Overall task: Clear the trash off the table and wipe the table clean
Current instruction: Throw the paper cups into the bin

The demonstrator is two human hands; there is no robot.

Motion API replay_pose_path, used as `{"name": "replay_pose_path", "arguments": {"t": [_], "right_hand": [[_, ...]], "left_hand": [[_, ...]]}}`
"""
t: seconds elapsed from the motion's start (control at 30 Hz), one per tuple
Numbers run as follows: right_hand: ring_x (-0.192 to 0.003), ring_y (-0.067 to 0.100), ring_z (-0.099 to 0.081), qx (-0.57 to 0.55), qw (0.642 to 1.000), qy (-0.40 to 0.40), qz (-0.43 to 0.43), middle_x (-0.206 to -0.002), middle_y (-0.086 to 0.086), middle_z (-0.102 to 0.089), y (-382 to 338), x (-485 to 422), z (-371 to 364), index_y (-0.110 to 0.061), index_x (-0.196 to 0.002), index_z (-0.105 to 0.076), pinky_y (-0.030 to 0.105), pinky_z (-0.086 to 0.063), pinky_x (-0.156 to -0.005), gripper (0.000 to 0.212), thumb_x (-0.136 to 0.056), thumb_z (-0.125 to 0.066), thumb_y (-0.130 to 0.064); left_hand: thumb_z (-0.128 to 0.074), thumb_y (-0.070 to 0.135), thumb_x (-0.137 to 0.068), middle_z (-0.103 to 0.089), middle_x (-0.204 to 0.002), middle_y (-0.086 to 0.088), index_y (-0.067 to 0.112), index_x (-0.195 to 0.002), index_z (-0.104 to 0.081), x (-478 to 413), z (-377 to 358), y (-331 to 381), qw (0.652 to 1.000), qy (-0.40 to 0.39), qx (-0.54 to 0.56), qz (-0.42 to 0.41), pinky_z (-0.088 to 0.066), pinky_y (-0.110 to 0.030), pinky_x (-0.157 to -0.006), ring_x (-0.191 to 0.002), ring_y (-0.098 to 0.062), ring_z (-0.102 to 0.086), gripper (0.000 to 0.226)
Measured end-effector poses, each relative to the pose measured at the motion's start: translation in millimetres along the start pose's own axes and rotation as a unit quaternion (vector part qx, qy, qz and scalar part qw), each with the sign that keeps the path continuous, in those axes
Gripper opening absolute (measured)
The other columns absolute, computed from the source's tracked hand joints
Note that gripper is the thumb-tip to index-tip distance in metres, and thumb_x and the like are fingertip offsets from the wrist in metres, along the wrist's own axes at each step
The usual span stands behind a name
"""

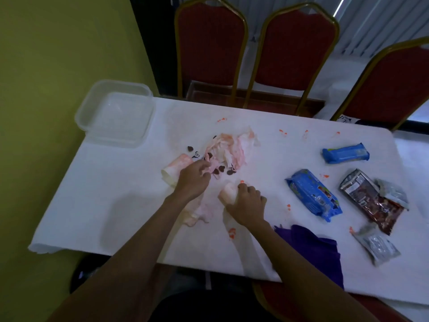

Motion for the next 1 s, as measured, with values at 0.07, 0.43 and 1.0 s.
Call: {"name": "replay_pose_path", "arguments": {"t": [0.07,0.43,1.0], "right_hand": [[-0.113,0.023,-0.054,0.027,0.999,0.019,0.000,-0.127,0.003,-0.058,-0.8,0.3,-1.1,-0.018,-0.136,-0.046,0.043,-0.038,-0.100,0.078,-0.080,-0.063,-0.068],[-0.109,0.021,-0.057,-0.149,0.988,-0.018,-0.048,-0.122,0.000,-0.059,-50.6,-18.0,6.6,-0.022,-0.133,-0.047,0.046,-0.050,-0.093,0.082,-0.069,-0.073,-0.067],[-0.103,0.014,-0.060,-0.354,0.929,-0.107,-0.035,-0.122,-0.006,-0.059,-130.6,-5.2,7.7,-0.024,-0.131,-0.048,0.035,-0.055,-0.092,0.070,-0.077,-0.074,-0.060]], "left_hand": [[-0.058,0.013,-0.093,-0.058,-0.138,-0.006,0.015,-0.134,-0.056,-9.3,11.1,-4.5,0.998,0.056,-0.025,-0.013,-0.040,-0.026,-0.097,-0.126,-0.023,-0.054,0.041],[-0.074,0.031,-0.079,-0.051,-0.135,-0.015,0.007,-0.140,-0.035,-36.9,18.0,-64.5,0.959,0.035,-0.276,0.050,-0.039,-0.043,-0.103,-0.123,-0.035,-0.048,0.076],[-0.077,0.032,-0.066,-0.073,-0.102,-0.004,0.015,-0.110,-0.069,18.7,94.0,-96.7,0.953,0.121,0.218,0.170,-0.057,-0.035,-0.078,-0.089,-0.021,-0.069,0.048]]}}
Point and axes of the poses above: each hand's wrist, its own x-axis away from the middle knuckle, its own z-axis out of the back of the hand, y = z × x, the point moved 2 cm from there along -x, towards the middle knuckle
